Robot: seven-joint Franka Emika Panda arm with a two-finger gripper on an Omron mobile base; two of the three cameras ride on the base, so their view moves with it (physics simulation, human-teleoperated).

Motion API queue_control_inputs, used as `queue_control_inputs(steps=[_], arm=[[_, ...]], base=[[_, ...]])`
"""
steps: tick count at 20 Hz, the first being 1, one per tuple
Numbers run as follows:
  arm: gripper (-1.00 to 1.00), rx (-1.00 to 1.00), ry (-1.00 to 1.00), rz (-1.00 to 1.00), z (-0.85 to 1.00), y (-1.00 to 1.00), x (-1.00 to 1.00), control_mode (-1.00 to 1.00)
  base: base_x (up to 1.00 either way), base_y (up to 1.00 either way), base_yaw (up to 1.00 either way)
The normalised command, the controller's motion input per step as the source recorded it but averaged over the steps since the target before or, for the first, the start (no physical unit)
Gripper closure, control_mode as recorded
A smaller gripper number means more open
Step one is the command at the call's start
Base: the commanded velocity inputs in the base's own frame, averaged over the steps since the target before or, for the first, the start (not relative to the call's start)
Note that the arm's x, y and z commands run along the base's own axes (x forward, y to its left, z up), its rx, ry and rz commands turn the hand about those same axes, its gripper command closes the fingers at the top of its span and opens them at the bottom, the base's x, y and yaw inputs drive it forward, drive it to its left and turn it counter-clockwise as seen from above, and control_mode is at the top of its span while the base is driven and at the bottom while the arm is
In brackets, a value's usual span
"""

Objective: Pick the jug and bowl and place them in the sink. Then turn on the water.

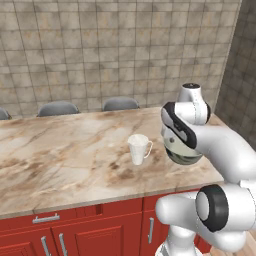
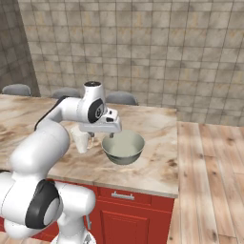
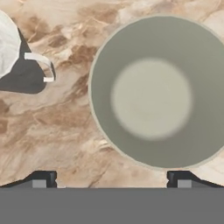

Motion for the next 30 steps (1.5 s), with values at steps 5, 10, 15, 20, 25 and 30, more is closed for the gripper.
queue_control_inputs(steps=[5,10,15,20,25,30], arm=[[-1.00,0.00,0.00,0.01,-0.16,-0.04,0.18,-1.00],[-1.00,0.00,0.00,0.02,-0.22,-0.03,0.13,-1.00],[-1.00,0.00,0.00,0.01,-0.25,0.00,0.09,-1.00],[-1.00,0.00,0.00,0.00,-0.13,0.00,0.00,-1.00],[-1.00,0.00,0.01,0.00,-0.21,0.01,0.00,-1.00],[-1.00,0.00,0.01,0.00,-0.24,0.07,0.00,-1.00]], base=[[0.00,0.00,0.00],[0.00,0.00,0.00],[0.00,0.00,0.00],[0.00,0.00,0.00],[0.00,0.00,0.00],[0.00,0.00,0.00]])
